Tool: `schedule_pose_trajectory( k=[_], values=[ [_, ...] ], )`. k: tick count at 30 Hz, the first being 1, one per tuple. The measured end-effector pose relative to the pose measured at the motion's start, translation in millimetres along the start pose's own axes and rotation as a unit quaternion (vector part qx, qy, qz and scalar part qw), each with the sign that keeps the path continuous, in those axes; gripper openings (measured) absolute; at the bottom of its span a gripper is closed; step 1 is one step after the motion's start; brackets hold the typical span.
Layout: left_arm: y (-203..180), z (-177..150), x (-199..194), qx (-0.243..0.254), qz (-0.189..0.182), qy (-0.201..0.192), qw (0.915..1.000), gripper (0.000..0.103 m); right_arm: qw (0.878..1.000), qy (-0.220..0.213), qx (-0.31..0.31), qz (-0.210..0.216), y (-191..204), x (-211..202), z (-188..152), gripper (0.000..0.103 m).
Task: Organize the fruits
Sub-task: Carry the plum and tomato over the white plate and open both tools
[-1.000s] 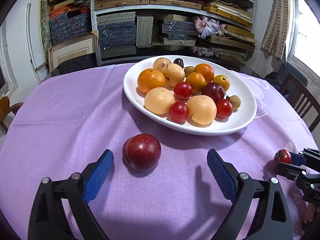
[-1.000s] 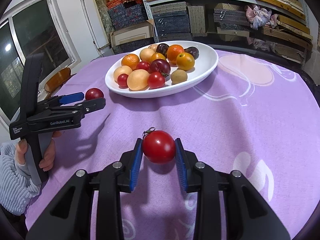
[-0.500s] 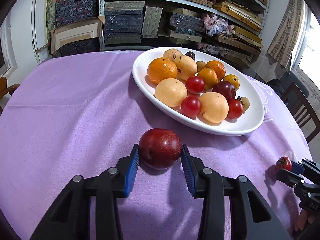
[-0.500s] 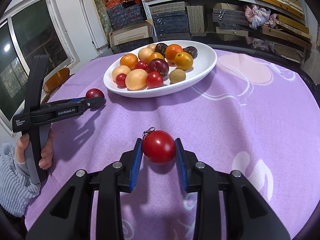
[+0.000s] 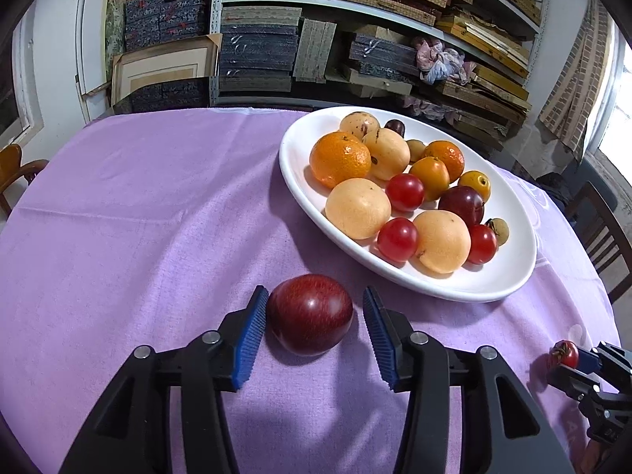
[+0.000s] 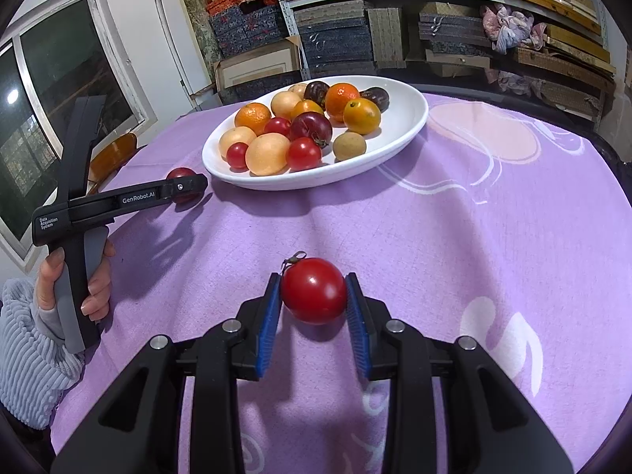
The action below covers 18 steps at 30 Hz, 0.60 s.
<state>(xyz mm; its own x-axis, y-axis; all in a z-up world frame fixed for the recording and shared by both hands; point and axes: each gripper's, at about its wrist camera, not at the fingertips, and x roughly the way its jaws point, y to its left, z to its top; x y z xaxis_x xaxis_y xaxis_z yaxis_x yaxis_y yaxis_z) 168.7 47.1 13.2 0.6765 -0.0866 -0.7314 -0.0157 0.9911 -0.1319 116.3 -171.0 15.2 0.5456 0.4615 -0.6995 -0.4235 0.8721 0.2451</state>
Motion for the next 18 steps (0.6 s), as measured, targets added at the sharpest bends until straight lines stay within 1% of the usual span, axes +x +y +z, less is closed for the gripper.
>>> schedule_pose_trajectory(
  k=[1, 3, 7, 9, 10, 18],
  values=[
    [0.2, -0.1, -0.8, 0.0, 0.0, -0.002, 1.0, 0.042, 1.0, 0.0, 0.001, 0.001, -0.1, 0.2, 0.0, 0.032],
    [0.6, -2.0, -2.7, 0.002, -0.006, -0.002, 1.0, 0.042, 1.0, 0.0, 0.003, 0.002, -0.6, 0.4, 0.5, 0.032],
    [-5.1, -11.1, -10.4, 0.022, 0.002, -0.001, 0.9997, 0.043, 1.0, 0.001, 0.003, 0.003, -1.3, 0.2, 0.6, 0.032],
    [-7.8, -16.8, -8.3, 0.03, 0.004, 0.019, 0.9994, 0.043, 1.0, 0.001, 0.003, 0.003, -1.5, -0.1, 0.4, 0.032],
    [-8.1, -18.7, -8.9, 0.032, 0.003, 0.023, 0.9992, 0.043, 1.0, 0.001, 0.004, 0.004, -2.9, -0.1, 1.4, 0.032],
    [-3.8, -21.4, -15.8, 0.024, 0.008, 0.008, 0.9997, 0.042, 1.0, 0.001, 0.002, 0.004, -2.6, -0.1, 1.4, 0.032]
  ],
)
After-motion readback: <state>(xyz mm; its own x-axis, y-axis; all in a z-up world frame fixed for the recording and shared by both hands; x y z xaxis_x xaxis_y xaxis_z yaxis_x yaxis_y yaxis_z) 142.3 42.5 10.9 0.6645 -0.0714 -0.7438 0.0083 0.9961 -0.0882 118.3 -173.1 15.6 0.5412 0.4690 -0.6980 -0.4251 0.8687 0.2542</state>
